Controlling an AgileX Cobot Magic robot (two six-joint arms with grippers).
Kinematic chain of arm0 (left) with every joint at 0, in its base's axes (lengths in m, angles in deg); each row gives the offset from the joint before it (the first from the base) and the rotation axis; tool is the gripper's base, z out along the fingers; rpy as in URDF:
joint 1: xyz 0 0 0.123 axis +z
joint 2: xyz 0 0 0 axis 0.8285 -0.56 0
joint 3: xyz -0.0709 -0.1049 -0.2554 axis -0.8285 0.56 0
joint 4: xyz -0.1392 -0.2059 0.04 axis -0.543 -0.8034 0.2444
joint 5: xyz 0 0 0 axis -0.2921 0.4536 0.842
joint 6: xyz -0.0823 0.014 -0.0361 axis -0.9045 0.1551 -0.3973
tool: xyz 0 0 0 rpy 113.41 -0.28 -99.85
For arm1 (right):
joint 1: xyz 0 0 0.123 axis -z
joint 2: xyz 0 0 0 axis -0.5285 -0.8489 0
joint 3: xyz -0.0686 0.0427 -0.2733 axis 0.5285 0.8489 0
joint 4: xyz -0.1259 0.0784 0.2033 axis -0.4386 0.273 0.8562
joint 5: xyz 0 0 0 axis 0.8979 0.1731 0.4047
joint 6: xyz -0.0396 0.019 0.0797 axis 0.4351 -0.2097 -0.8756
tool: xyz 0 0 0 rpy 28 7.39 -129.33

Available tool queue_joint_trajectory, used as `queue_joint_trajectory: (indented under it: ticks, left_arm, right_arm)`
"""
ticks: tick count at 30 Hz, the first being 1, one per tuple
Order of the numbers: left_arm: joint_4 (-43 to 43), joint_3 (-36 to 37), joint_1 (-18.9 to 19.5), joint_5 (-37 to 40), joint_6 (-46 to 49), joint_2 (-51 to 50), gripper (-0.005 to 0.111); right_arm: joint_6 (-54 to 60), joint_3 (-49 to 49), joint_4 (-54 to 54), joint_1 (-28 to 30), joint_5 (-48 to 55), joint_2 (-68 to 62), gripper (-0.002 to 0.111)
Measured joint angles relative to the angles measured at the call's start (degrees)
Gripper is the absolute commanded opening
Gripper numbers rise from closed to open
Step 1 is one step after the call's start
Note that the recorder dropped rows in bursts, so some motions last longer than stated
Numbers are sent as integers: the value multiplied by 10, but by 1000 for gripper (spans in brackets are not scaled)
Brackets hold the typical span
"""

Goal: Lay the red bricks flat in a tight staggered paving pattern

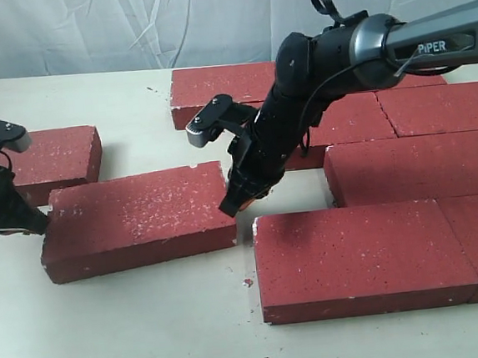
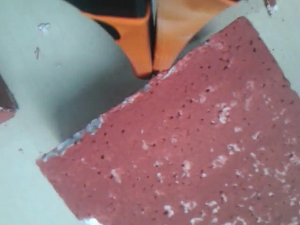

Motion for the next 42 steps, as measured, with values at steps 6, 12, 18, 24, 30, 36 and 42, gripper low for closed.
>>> queue_joint_trajectory:
  ticks: [6,12,18,24,30,36,42]
  left_arm:
    - [-57,0,0,-1,52,0,0]
    - [-102,0,0,0,103,0,0]
    - [-139,0,0,1,128,-1,0]
    - [-139,0,0,-24,128,-1,0]
    - [-87,0,0,-47,71,37,0]
    - [-34,0,0,-47,16,50,0]
    - [-22,-18,0,-24,16,23,0]
  right_arm:
    - [-22,0,-49,-5,43,30,-1]
    - [-51,0,-96,-5,12,22,-1]
    - [-122,0,-193,-8,23,33,-1]
    - [-131,0,-222,-8,32,33,-1]
    - [-196,0,-308,-8,45,41,-1]
    - [-205,0,-294,-2,81,89,-1]
    - [-125,0,-150,25,71,101,-1]
